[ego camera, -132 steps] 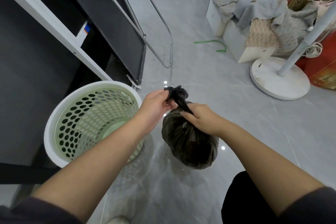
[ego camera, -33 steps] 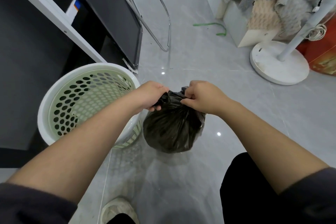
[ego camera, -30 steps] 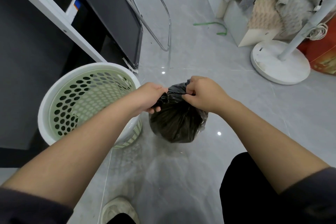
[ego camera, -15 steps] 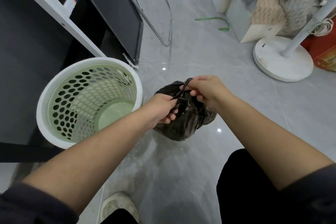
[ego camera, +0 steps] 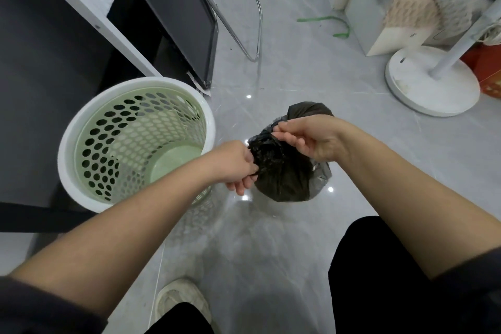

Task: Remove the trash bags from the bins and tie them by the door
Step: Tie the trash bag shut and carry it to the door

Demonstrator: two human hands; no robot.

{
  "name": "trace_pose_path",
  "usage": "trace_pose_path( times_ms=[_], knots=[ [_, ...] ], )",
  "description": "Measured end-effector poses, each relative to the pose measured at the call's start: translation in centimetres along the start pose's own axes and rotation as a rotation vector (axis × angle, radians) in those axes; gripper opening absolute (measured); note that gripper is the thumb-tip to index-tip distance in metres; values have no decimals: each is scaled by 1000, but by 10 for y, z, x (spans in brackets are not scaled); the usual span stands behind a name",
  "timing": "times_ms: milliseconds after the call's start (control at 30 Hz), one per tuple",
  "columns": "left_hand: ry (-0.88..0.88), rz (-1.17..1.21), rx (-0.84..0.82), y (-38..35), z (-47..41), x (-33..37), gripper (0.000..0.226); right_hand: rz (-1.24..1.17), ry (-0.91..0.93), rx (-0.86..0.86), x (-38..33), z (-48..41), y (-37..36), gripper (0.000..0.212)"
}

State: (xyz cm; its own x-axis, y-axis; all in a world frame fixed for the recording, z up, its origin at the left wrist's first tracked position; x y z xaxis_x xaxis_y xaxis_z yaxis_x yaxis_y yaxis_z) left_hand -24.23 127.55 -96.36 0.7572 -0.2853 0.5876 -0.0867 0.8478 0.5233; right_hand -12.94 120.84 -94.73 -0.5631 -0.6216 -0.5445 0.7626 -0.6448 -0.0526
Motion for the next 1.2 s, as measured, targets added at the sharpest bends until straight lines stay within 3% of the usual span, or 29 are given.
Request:
trace_pose_path(
  times_ms=[133,267,367,533,633,700,800,900,967,1100,1200],
  knots=[
    [51,-135,10,2,0,-5,21,286,247,70,-12,-2,6,11],
    [45,-84,409,51,8,7,25,442,316,66,-15,-1,5,15],
    [-194,-58,681,70,17,31,47,533,339,72,-13,-4,4,17],
    [-456,-691,696,48,13,51,69,596,388,17,-16,0,-8,18],
    [-511,-766,734,49,13,57,41,635,412,-7,-17,2,-12,20],
    [-481,-552,601,54,7,51,12,654,437,6,-19,1,-9,20],
    [-238,132,284,51,-3,29,33,724,503,43,-23,1,-4,18],
    [93,711,175,38,-3,10,35,795,575,71,-24,3,-7,16],
    [180,1032,166,32,0,14,27,800,590,74,-23,4,-9,16],
    [69,1268,248,35,5,29,20,765,571,41,-22,7,-11,16],
    [-19,1090,347,42,4,28,26,768,551,11,-19,7,-13,15]
  ],
)
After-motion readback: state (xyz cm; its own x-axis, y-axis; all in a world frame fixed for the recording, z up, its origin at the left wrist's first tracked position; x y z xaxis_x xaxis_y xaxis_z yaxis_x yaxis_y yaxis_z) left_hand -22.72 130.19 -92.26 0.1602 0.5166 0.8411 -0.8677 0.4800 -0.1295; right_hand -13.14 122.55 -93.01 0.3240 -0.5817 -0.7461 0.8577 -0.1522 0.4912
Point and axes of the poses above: each hand's wrist, its own z-axis away from the middle knuckle, its own y-axis out of the back of the hand, x = y × z, the point moved 9 cm from there along -z, towards the middle knuckle, and after that the axes turned 10 degrees about x, right-handed, at the moved point
